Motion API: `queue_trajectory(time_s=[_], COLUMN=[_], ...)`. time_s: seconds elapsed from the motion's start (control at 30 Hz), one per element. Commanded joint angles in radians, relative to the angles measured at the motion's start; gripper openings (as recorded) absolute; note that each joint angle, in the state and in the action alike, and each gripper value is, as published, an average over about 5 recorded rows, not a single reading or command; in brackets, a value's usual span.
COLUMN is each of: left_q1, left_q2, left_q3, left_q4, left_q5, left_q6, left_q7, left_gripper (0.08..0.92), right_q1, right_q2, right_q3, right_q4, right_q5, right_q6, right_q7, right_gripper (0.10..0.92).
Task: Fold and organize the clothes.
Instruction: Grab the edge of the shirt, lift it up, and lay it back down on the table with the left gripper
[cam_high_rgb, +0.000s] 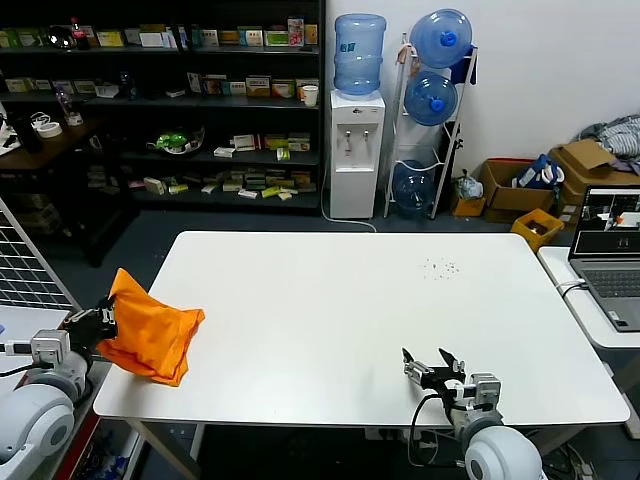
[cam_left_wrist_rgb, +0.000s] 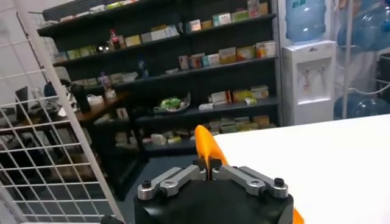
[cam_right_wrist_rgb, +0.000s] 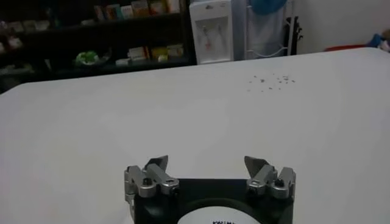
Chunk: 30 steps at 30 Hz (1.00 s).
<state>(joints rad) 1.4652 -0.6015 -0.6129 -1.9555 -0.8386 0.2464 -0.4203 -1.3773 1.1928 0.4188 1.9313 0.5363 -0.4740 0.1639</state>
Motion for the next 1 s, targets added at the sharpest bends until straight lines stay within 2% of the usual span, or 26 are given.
queue_trajectory(time_s=[0.03, 0.13, 0.2, 0.27, 0.37, 0.47, 0.67, 1.0], left_q1=[-0.121, -0.329, -0.477, -0.587, -0.694, -0.751, -0.778, -0.778], left_q2=[-0.069, -0.209, -0.335, -0.458, -0.628, -0.755, -0.848, -0.914], left_q3=[0.266, 0.555, 0.727, 0.85, 0.941, 0.977, 1.003, 1.002], left_q4=[-0.199, -0.244, -0.209, -0.13, 0.016, 0.146, 0.3, 0.395], left_q5=[-0.282, -0.421, -0.478, -0.506, -0.506, -0.475, -0.387, -0.287], left_q6=[0.082, 0.108, 0.116, 0.121, 0.123, 0.124, 0.12, 0.101], left_q7=[-0.146, -0.287, -0.368, -0.414, -0.436, -0.432, -0.39, -0.349], left_gripper=[0.105, 0.105, 0.105, 0.105, 0.105, 0.105, 0.105, 0.105], right_q1=[-0.036, -0.069, -0.092, -0.113, -0.141, -0.16, -0.169, -0.151], right_q2=[0.027, 0.046, 0.059, 0.071, 0.085, 0.095, 0.099, 0.092], right_q3=[0.023, 0.044, 0.059, 0.073, 0.092, 0.105, 0.118, 0.114], right_q4=[0.026, 0.046, 0.061, 0.076, 0.098, 0.115, 0.124, 0.121], right_q5=[-0.026, -0.043, -0.052, -0.06, -0.07, -0.076, -0.075, -0.064], right_q6=[-0.003, -0.004, -0.006, -0.007, -0.009, -0.01, -0.011, -0.015], right_q7=[0.004, 0.006, 0.008, 0.008, 0.009, 0.009, 0.01, 0.01], right_gripper=[0.823, 0.823, 0.823, 0.823, 0.823, 0.823, 0.823, 0.823])
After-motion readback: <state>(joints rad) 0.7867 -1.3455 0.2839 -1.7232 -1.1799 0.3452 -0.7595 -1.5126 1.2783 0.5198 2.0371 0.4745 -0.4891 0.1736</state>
